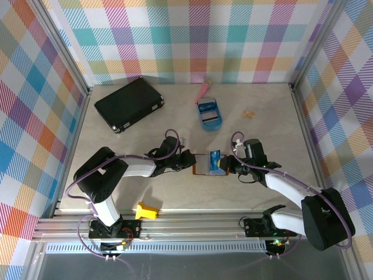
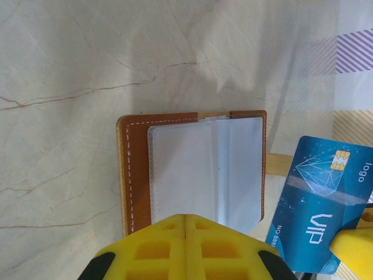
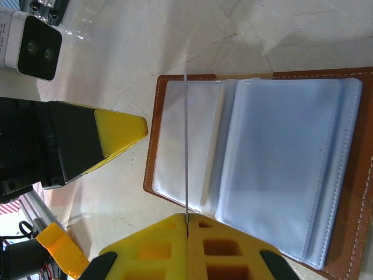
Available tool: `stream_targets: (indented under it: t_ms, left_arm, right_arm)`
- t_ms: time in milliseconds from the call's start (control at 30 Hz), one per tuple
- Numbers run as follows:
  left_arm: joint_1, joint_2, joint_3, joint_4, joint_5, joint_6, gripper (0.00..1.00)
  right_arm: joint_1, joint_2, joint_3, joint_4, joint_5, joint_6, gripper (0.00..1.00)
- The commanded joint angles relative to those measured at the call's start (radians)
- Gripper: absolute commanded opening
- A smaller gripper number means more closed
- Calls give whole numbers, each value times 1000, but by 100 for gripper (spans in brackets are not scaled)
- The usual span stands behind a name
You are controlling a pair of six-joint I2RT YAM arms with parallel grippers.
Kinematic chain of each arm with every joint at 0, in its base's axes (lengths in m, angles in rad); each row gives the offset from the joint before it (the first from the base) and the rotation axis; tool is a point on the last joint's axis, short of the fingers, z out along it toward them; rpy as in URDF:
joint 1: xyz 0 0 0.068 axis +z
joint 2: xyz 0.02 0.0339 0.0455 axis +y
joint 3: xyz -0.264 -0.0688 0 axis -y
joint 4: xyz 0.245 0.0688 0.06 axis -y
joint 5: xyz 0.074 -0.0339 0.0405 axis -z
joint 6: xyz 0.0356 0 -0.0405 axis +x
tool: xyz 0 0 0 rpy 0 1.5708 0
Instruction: Put the credit cards into the card holder
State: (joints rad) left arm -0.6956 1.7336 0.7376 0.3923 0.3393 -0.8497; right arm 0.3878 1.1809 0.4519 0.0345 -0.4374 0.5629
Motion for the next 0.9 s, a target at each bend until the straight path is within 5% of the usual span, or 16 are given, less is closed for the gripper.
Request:
stream_targets:
  t_ms: [0, 867]
  left_arm:
    - [10, 16, -11, -11, -23, 16, 0]
    - [10, 75, -42, 21, -31, 18, 0]
  right_arm:
    - [7, 15, -14, 37, -6, -29, 0]
    - [6, 188, -22, 161, -72, 85, 0]
